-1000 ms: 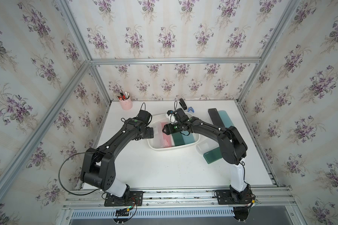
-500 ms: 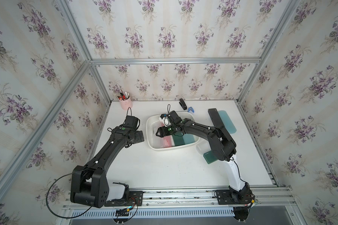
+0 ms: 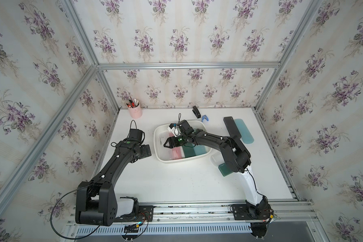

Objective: Put the pencil case into the storage box
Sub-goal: Adjust the pencil case in the storage box.

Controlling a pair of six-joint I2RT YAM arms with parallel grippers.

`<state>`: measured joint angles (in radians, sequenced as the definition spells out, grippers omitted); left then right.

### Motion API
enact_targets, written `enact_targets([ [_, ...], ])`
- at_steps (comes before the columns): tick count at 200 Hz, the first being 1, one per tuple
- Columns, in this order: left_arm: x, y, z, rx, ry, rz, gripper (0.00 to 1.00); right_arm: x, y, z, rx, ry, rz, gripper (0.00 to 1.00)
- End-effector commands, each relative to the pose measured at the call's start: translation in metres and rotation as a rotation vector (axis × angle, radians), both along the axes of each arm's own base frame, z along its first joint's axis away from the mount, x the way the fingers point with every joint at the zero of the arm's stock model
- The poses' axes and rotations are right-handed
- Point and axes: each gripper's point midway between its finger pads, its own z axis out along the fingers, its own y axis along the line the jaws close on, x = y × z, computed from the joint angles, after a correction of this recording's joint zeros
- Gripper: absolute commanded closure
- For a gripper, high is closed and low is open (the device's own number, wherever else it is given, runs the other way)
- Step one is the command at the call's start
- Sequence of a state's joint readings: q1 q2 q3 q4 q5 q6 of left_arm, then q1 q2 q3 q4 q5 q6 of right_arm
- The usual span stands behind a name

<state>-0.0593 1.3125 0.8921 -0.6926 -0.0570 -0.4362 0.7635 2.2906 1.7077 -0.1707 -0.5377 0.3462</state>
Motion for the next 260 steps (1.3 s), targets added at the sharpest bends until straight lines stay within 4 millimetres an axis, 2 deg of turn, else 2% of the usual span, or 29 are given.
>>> enact_targets([
  [1, 0.003, -0.001, 0.002, -0.002, -0.015, -0.010, 0.03, 0.000, -0.006, -0.013, -0.083, 0.019, -0.028, 0.27],
  [17, 0.003, 0.000, 0.003, 0.000, -0.016, -0.011, 0.03, 0.004, -0.014, -0.011, -0.118, -0.009, -0.057, 0.28],
  [41, 0.003, 0.000, 0.003, 0.000, -0.018, -0.009, 0.03, 0.006, -0.019, 0.017, -0.087, -0.065, -0.084, 0.28],
  [65, 0.004, 0.000, 0.003, -0.002, -0.021, -0.008, 0.03, 0.007, -0.017, 0.034, -0.057, -0.087, -0.083, 0.29],
  [87, 0.003, 0.000, 0.003, 0.001, -0.019, -0.007, 0.03, 0.009, -0.015, 0.037, -0.045, -0.090, -0.081, 0.29],
  [141, 0.003, 0.003, 0.003, 0.012, -0.016, -0.003, 0.03, 0.003, 0.007, 0.038, 0.062, -0.053, -0.021, 0.30],
  [175, 0.003, 0.004, 0.003, 0.017, -0.016, 0.002, 0.03, 0.003, 0.010, 0.029, 0.069, -0.039, -0.010, 0.29],
  [235, 0.002, 0.007, 0.001, 0.025, -0.010, 0.006, 0.03, 0.001, 0.005, -0.022, 0.002, 0.034, -0.030, 0.30],
  [260, 0.003, 0.007, 0.002, 0.025, -0.012, 0.003, 0.03, 0.004, 0.000, -0.027, -0.022, 0.038, -0.051, 0.30],
])
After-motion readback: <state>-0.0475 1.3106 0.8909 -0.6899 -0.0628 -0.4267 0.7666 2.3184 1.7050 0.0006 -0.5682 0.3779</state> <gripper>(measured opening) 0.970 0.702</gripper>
